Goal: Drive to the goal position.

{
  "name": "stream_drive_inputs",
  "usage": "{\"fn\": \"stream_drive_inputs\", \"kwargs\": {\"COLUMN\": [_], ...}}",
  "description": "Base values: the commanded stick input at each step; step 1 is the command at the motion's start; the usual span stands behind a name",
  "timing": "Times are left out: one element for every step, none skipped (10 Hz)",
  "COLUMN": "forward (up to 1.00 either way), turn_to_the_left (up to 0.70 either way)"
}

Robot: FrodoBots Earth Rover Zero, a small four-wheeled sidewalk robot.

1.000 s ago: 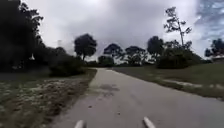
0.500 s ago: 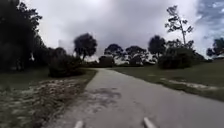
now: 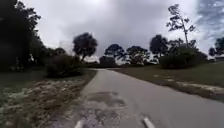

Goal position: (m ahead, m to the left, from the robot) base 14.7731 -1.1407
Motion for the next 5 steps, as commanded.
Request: {"fn": "stream_drive_inputs", "kwargs": {"forward": [0.85, 0.85, 0.85, 0.85, 0.85], "turn_to_the_left": [0.0, 0.0, 0.0, 0.0, 0.0]}}
